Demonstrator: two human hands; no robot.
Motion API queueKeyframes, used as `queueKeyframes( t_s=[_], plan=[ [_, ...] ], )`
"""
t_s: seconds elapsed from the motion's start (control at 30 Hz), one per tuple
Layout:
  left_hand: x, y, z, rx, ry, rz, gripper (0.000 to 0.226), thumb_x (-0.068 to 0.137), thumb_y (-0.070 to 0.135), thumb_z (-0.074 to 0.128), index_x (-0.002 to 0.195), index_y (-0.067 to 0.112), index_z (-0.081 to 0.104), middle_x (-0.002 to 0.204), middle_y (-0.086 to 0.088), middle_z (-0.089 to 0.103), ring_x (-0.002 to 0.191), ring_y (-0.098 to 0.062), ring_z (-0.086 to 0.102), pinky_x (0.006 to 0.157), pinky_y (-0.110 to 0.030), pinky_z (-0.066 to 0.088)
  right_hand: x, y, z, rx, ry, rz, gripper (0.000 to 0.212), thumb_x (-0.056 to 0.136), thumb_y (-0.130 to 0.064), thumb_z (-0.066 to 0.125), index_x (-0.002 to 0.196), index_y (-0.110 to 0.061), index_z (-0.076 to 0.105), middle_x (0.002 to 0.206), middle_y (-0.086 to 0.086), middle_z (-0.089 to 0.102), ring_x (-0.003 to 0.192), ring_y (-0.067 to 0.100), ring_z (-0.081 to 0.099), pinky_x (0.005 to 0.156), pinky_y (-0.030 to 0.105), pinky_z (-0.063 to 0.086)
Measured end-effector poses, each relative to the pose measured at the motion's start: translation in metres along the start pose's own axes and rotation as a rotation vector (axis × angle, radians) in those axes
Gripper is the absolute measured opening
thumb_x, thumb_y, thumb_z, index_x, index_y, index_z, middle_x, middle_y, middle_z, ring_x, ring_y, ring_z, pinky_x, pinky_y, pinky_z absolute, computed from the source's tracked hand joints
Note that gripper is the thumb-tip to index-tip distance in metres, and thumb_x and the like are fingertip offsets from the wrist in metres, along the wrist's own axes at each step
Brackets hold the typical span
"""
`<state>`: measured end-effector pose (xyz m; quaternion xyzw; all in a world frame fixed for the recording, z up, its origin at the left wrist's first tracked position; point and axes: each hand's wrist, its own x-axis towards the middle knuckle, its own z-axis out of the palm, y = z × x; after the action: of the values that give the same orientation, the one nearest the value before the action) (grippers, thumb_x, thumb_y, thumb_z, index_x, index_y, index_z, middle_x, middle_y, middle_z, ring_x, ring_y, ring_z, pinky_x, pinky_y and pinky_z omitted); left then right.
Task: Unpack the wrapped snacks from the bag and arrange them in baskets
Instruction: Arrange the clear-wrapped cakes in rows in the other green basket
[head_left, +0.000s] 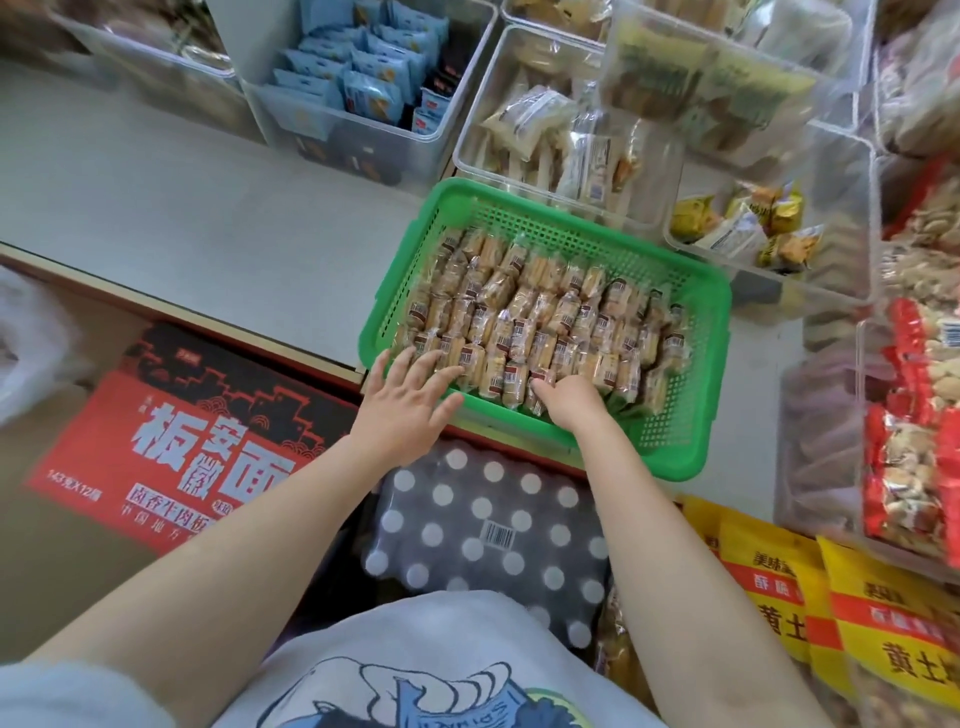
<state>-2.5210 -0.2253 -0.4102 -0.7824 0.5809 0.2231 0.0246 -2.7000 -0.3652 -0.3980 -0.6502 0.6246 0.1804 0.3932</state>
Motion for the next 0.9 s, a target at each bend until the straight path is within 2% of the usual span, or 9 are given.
queueKeyframes(
  t_s=[0.17,0.27,0.33,0.43,0.57,0.67,0.73,0.83,0.9],
  plan=[
    [0.001,0.000,-0.002,-0.023,-0.006,0.004,0.054,0.104,0.056,0.014,0.154,0.042,0.024,0.166,0.006,0.014,0.154,-0.020,-0.001,0.120,-0.044,-0.016,-0.025,0.008,0.000,0.111,0.138,-0.059,0.060,0.102,-0.052,0.045,0.055,-0.016,0.031,0.051,-0.001,0.028,0.048,0.020,0.029,0.055,0.033,0.026],
    [0.004,-0.004,-0.014,-0.111,-0.053,0.068,0.049,0.105,0.053,0.024,0.150,0.040,0.036,0.162,0.006,0.027,0.153,-0.018,0.010,0.122,-0.045,-0.009,-0.058,0.006,0.008,0.178,0.243,-0.150,0.045,0.103,-0.050,0.041,0.072,-0.018,0.049,0.066,-0.004,0.048,0.069,0.021,0.050,0.080,0.040,0.038],
    [-0.003,-0.012,-0.029,-0.247,-0.033,0.125,0.046,0.105,0.049,0.034,0.146,0.034,0.047,0.158,0.004,0.037,0.150,-0.018,0.021,0.124,-0.045,0.005,-0.086,-0.003,0.012,0.186,0.294,-0.202,0.033,0.104,-0.046,0.042,0.096,-0.019,0.060,0.087,-0.005,0.058,0.089,0.020,0.055,0.091,0.041,0.042],
    [-0.047,-0.042,-0.053,-0.487,0.126,0.151,0.041,0.102,0.045,0.047,0.138,0.027,0.057,0.150,0.003,0.047,0.140,-0.017,0.038,0.117,-0.041,0.030,-0.132,-0.030,0.029,0.177,0.346,-0.297,0.029,0.104,-0.039,0.044,0.106,-0.017,0.063,0.093,-0.001,0.064,0.087,0.020,0.058,0.079,0.036,0.045],
    [-0.139,-0.132,-0.081,-0.571,0.214,0.112,0.041,0.100,0.045,0.050,0.138,0.031,0.056,0.148,0.009,0.044,0.133,-0.010,0.042,0.108,-0.032,0.038,-0.184,-0.098,0.085,0.122,0.321,-0.457,0.027,0.104,-0.035,0.044,0.105,-0.017,0.065,0.094,0.002,0.067,0.090,0.023,0.062,0.078,0.038,0.046],
    [-0.209,-0.230,-0.106,-0.485,0.269,0.059,0.044,0.101,0.045,0.048,0.142,0.032,0.050,0.145,0.012,0.044,0.125,-0.011,0.048,0.098,-0.031,0.040,-0.223,-0.167,0.136,-0.094,0.276,-0.615,0.027,0.104,-0.037,0.047,0.111,-0.019,0.065,0.101,-0.003,0.065,0.096,0.017,0.059,0.081,0.036,0.048],
    [-0.253,-0.299,-0.122,-0.393,0.287,0.015,0.046,0.100,0.048,0.048,0.142,0.030,0.050,0.143,0.009,0.047,0.124,-0.016,0.050,0.099,-0.031,0.040,-0.250,-0.215,0.168,-0.214,0.285,-0.661,0.027,0.103,-0.039,0.046,0.112,-0.021,0.065,0.100,-0.002,0.065,0.094,0.018,0.060,0.082,0.040,0.052],
    [-0.310,-0.384,-0.137,-0.326,0.332,-0.029,0.065,0.091,0.064,0.034,0.142,0.026,0.051,0.135,0.004,0.053,0.123,-0.020,0.052,0.099,-0.035,0.042,-0.277,-0.288,0.213,-0.345,0.324,-0.704,0.026,0.103,-0.041,0.044,0.109,-0.025,0.063,0.097,-0.003,0.064,0.092,0.022,0.061,0.077,0.038,0.050],
    [-0.341,-0.427,-0.139,-0.334,0.366,-0.075,0.059,0.096,0.060,0.038,0.141,0.025,0.051,0.136,0.003,0.053,0.124,-0.020,0.051,0.097,-0.035,0.042,-0.291,-0.335,0.243,-0.396,0.332,-0.747,0.025,0.102,-0.041,0.044,0.106,-0.025,0.062,0.095,-0.003,0.062,0.091,0.022,0.060,0.073,0.034,0.045]
  ],
)
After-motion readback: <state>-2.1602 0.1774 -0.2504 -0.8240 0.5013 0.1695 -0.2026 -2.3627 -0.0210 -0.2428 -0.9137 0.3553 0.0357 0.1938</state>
